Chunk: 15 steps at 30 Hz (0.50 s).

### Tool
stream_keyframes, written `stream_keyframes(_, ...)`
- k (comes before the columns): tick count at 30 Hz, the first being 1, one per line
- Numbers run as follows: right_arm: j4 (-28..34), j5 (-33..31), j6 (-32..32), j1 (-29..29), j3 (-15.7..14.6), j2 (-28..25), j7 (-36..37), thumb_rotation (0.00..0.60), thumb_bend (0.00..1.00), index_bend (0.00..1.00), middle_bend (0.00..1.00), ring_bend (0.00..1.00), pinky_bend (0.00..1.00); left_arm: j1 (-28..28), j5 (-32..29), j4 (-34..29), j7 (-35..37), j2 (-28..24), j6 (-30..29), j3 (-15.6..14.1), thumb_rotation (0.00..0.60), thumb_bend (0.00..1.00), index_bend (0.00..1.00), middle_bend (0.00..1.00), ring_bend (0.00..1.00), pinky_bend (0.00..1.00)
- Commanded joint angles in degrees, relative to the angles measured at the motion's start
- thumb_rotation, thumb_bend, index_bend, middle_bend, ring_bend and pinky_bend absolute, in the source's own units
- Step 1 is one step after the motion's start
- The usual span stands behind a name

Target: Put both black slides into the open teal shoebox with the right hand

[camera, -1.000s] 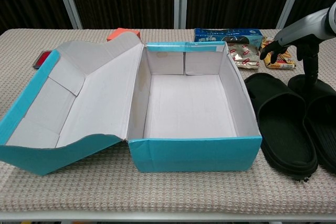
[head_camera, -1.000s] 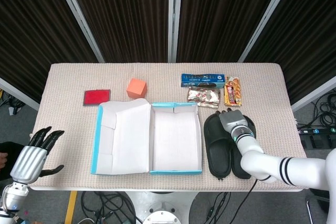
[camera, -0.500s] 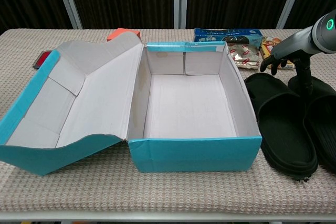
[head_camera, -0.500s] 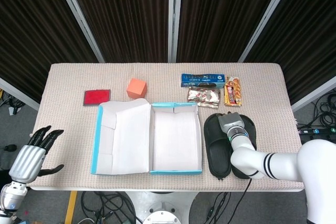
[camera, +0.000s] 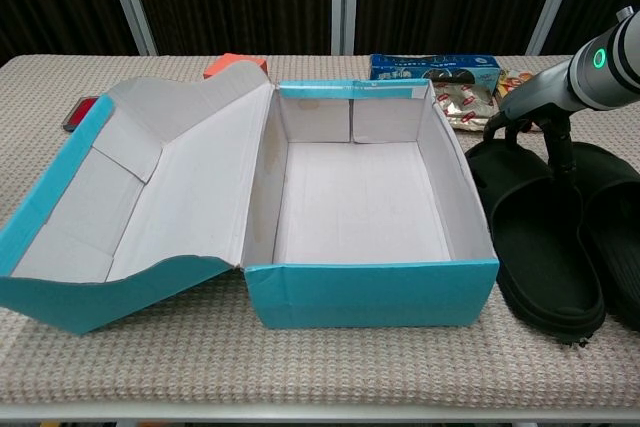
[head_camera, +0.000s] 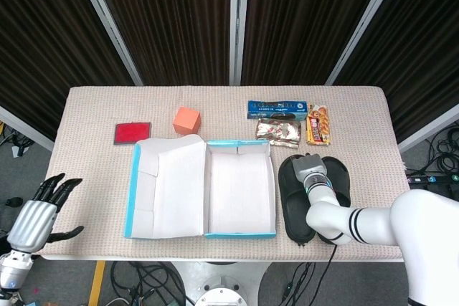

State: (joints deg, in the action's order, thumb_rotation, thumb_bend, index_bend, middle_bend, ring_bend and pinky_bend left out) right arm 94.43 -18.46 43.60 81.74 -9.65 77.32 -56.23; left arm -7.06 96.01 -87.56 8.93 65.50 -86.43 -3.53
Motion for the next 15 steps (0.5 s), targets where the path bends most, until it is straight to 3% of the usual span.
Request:
stream_keyframes(1,-0.73,-0.64,0.66,0.35,-0.04,0.72,-0.46,0.6,0.03,0.09,0.16,0.07,0.25,-0.01,0.08,0.26,0.17,0.15,0.06,-0.07,0.6,0.0,0.11,0.15,0.01,0.08)
stream_keyframes(9,-2.06,-0.55,3.75,-0.05,0.74,2.49,-1.3,0.6,0.04,0.23,0.25,0.15,0.31,0.1,-0.38,0.52,2.01,0.15,-0.22,0.2,0.6,0.0,0.11,0.15,0.01,0.08)
stream_keyframes(15,-2.54,-2.11,4.31,0.01,0.92,3.24,-3.81,0.6,0.04,0.24,0.25,0.15,0.31,0.21,-0.43,1.16,2.39,0.41,-0.07,0.05,0.6,0.0,0.11,0.15,0.01,0.08)
